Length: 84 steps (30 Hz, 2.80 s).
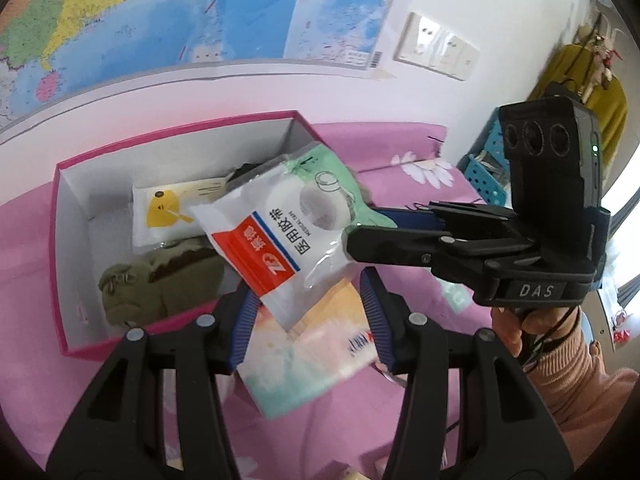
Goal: Organize soft objects
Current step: 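Carry the green-and-white packet into the pink box and open the right tool, then grasp the cream-coloured small box with the right tool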
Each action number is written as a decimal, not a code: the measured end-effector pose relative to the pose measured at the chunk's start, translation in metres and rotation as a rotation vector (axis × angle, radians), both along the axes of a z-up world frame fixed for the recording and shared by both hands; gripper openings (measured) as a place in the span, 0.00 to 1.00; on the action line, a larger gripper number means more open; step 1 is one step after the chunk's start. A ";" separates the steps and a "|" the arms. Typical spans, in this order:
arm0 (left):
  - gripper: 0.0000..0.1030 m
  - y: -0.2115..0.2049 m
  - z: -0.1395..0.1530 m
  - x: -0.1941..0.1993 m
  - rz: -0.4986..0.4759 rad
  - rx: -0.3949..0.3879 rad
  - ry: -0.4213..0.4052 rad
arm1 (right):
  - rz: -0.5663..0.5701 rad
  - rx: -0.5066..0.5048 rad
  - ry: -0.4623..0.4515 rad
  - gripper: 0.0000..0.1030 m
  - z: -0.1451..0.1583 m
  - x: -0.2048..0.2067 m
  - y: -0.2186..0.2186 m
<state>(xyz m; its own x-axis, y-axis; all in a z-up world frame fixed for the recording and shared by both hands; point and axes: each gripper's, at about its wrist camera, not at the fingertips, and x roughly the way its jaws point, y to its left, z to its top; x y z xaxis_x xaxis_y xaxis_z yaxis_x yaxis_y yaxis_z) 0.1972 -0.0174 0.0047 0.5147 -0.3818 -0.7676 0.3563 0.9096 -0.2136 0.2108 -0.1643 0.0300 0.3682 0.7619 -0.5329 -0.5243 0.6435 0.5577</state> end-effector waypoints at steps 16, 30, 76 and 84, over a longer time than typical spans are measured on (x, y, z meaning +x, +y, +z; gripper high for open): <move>0.51 0.002 -0.020 0.037 0.129 0.079 0.050 | -0.136 -0.172 -0.006 0.38 -0.021 0.037 0.008; 0.51 0.013 0.008 -0.017 0.111 0.042 -0.083 | -0.095 -0.136 -0.014 0.43 -0.013 0.004 -0.003; 0.60 0.043 -0.107 -0.212 0.104 -0.124 0.189 | 0.332 -0.130 0.217 0.54 -0.086 -0.156 0.056; 0.48 0.040 -0.114 -0.214 0.101 -0.141 0.209 | 0.357 -0.187 0.200 0.42 -0.097 -0.164 0.076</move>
<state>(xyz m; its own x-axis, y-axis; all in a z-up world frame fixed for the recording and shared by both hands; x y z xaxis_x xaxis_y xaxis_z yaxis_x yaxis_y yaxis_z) -0.0171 0.0224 -0.1090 0.3915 -0.4469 -0.8044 0.1996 0.8946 -0.3999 0.0466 -0.0882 -0.0669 -0.0248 0.7060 -0.7078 -0.6254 0.5414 0.5619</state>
